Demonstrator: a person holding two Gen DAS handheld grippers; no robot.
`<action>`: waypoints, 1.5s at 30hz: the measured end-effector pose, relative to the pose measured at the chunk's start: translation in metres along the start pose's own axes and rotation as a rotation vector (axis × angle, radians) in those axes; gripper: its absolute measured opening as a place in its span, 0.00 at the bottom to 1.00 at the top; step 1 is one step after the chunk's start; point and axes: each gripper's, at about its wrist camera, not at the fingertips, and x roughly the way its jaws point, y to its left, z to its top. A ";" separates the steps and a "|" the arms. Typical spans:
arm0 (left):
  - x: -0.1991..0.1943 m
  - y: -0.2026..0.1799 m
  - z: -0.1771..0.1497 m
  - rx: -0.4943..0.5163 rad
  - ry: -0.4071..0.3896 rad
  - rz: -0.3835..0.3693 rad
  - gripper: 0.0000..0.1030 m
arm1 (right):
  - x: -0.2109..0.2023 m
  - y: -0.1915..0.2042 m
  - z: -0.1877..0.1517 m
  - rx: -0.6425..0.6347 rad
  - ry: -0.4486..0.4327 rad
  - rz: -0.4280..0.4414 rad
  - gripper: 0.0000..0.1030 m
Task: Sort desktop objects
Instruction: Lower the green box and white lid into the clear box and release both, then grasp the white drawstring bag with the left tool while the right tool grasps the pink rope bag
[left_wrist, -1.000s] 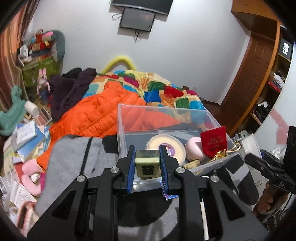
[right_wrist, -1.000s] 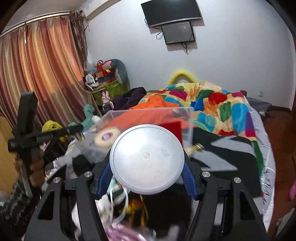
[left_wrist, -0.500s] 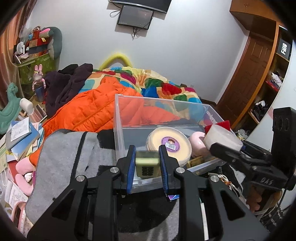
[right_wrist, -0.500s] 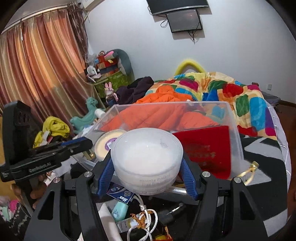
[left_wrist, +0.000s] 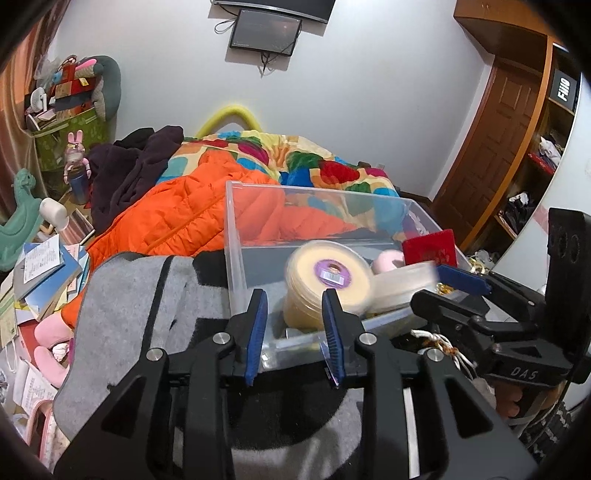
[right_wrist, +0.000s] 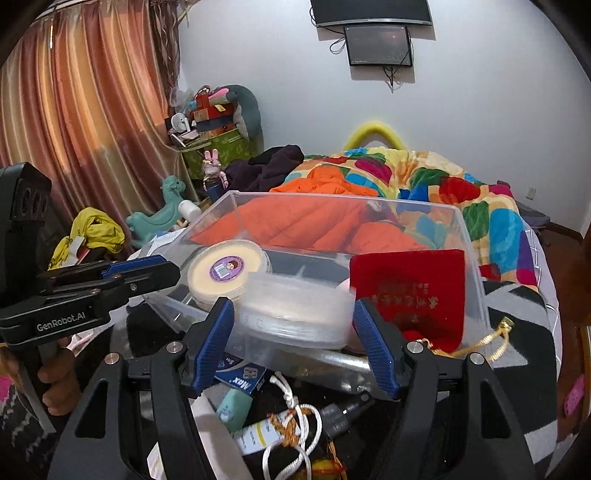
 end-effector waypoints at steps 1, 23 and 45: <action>-0.002 -0.001 -0.001 0.002 -0.002 0.006 0.31 | -0.004 0.000 -0.001 0.002 -0.002 0.005 0.63; -0.058 -0.062 -0.038 0.104 0.011 -0.031 0.56 | -0.090 -0.016 -0.048 0.066 -0.080 -0.034 0.71; -0.019 -0.109 -0.103 0.203 0.242 -0.065 0.87 | -0.100 -0.003 -0.133 -0.025 0.048 -0.079 0.82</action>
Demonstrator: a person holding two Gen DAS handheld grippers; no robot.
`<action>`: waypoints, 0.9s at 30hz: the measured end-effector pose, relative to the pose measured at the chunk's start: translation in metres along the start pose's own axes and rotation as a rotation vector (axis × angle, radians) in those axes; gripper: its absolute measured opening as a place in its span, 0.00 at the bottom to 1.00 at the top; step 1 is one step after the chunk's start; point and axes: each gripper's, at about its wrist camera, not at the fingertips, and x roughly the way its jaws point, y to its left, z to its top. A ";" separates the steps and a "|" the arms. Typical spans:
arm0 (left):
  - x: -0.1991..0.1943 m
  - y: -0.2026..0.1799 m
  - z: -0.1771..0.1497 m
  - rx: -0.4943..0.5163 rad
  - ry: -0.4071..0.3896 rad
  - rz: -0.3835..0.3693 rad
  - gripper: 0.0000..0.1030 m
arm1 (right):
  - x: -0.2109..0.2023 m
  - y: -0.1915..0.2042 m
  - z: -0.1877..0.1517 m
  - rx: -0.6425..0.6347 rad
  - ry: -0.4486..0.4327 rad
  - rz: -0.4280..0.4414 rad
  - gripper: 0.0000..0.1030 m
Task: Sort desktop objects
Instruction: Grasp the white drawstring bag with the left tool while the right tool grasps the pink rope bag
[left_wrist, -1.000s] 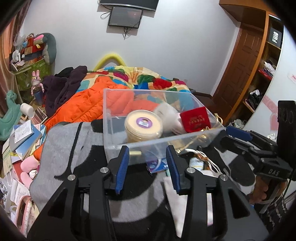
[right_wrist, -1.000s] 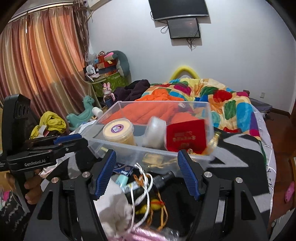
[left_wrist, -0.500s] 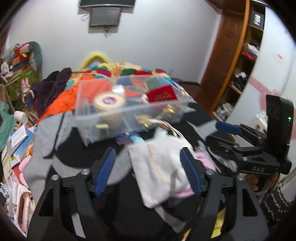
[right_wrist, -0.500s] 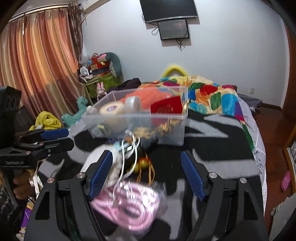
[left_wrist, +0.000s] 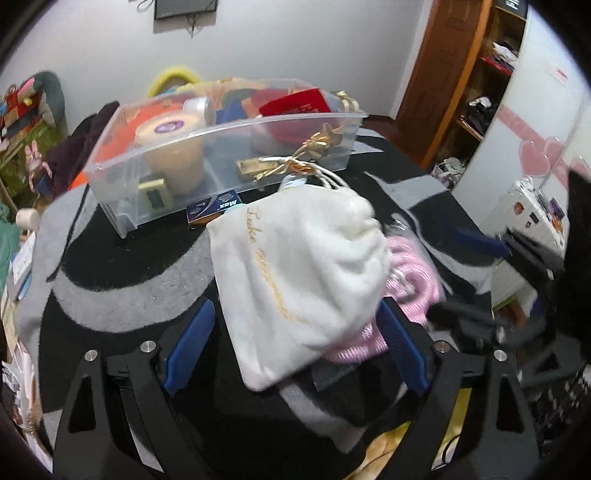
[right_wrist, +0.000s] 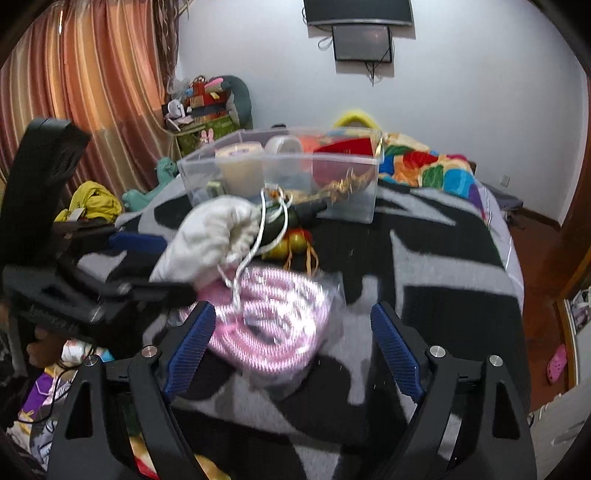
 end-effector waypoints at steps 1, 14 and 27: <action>0.005 0.003 0.003 -0.017 0.012 -0.018 0.87 | 0.002 0.000 -0.002 -0.010 0.010 0.005 0.82; 0.036 0.013 0.024 -0.105 0.027 -0.088 0.97 | 0.034 0.018 0.003 -0.106 0.105 0.065 0.98; 0.012 0.036 0.014 -0.176 -0.069 -0.087 0.59 | 0.034 0.022 0.005 -0.137 0.090 0.101 0.80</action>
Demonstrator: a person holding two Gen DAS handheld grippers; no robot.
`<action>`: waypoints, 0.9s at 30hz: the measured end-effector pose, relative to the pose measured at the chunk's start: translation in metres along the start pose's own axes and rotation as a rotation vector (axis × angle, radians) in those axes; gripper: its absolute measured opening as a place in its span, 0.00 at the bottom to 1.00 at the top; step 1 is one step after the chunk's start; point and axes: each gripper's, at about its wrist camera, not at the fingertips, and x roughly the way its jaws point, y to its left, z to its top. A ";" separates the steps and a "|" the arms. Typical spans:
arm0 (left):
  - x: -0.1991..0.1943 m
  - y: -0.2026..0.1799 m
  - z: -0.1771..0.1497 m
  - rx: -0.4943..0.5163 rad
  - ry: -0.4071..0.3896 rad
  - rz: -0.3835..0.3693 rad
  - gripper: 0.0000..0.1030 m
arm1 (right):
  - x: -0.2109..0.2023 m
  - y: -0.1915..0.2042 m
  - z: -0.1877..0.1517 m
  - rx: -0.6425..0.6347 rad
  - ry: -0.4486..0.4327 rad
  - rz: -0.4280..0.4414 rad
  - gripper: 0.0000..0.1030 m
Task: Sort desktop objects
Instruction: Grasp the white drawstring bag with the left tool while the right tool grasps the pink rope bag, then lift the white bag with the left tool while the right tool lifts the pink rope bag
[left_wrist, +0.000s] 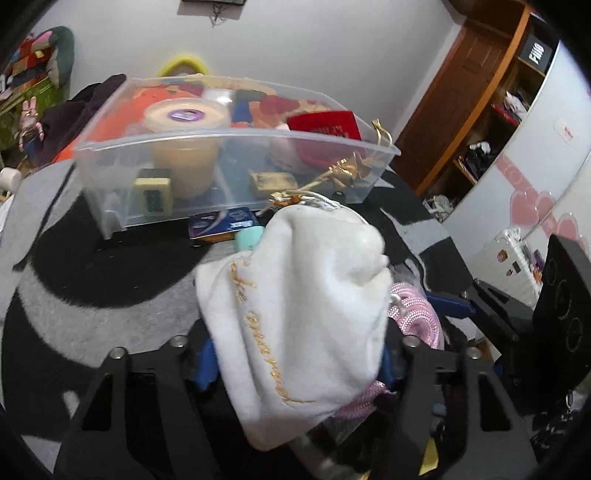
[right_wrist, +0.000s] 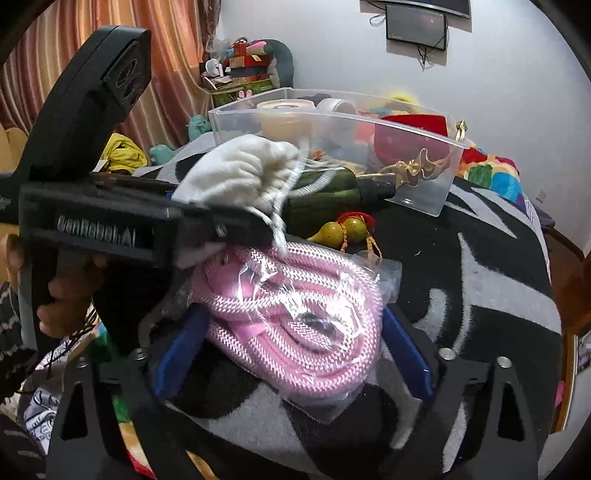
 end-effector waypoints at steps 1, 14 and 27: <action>-0.005 0.001 -0.001 0.001 -0.011 0.018 0.59 | -0.002 0.000 -0.001 0.004 -0.003 0.008 0.77; -0.061 0.001 -0.007 0.028 -0.154 0.168 0.56 | -0.025 -0.015 0.006 0.082 -0.092 0.028 0.25; -0.084 0.009 -0.005 -0.001 -0.220 0.180 0.56 | -0.070 -0.023 0.032 0.063 -0.227 -0.065 0.18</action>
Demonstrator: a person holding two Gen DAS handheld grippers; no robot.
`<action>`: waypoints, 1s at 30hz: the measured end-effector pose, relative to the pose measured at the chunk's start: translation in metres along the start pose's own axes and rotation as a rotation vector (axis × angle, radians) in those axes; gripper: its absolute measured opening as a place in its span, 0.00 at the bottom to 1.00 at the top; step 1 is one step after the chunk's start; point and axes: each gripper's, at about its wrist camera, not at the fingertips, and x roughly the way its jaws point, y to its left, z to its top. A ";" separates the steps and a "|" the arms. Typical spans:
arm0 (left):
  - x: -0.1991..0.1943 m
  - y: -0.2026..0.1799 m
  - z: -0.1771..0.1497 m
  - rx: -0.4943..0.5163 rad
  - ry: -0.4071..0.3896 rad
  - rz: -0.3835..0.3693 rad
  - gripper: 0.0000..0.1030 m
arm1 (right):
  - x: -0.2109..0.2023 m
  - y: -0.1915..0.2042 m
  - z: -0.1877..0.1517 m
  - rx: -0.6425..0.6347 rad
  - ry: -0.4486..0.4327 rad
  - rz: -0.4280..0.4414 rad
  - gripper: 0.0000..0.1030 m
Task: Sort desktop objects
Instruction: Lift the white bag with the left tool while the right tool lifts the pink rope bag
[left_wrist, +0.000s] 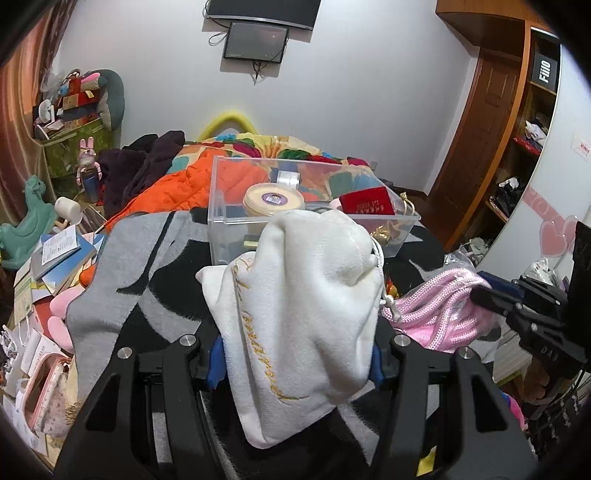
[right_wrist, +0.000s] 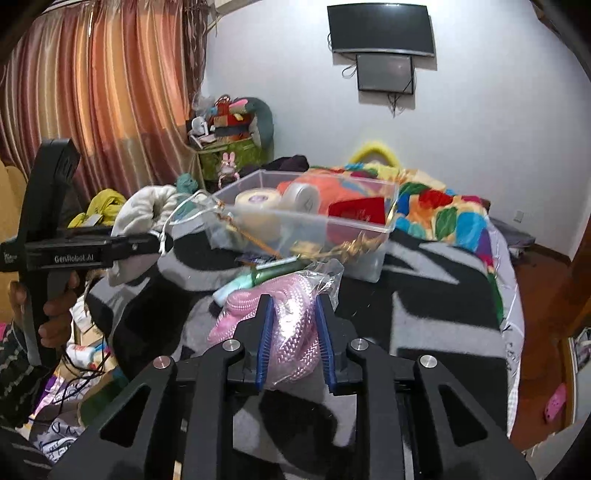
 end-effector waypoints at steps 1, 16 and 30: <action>-0.002 0.000 0.002 -0.004 -0.008 -0.005 0.56 | -0.002 -0.001 0.003 0.002 -0.005 0.000 0.18; 0.001 -0.003 -0.002 -0.005 0.004 -0.041 0.56 | 0.026 -0.030 -0.013 0.065 0.106 -0.075 0.67; 0.024 -0.012 -0.016 -0.025 0.088 -0.080 0.56 | 0.054 -0.043 -0.062 0.214 0.241 0.084 1.00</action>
